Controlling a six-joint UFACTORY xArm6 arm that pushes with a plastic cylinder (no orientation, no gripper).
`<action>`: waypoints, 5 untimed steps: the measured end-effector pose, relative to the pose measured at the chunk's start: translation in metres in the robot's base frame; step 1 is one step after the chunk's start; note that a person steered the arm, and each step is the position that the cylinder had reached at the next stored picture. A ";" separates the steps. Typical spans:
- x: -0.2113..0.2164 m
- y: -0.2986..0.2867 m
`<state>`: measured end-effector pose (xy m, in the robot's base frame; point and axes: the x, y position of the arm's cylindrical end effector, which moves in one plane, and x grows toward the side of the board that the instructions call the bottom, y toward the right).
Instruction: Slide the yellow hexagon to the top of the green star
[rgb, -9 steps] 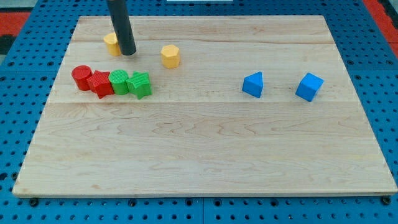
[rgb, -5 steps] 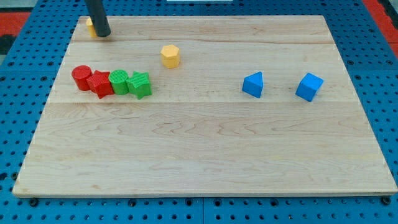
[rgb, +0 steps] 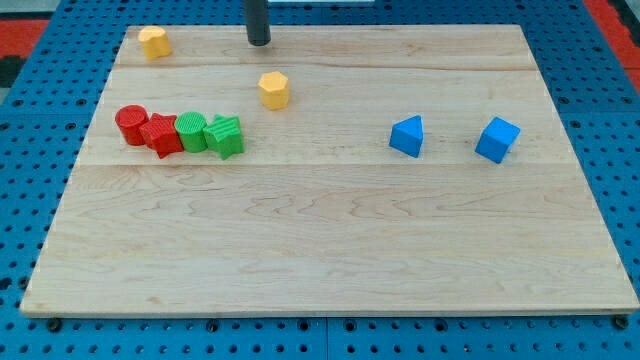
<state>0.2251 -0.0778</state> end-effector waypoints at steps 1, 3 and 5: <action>0.028 0.015; 0.050 0.057; 0.089 0.042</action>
<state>0.3138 -0.0362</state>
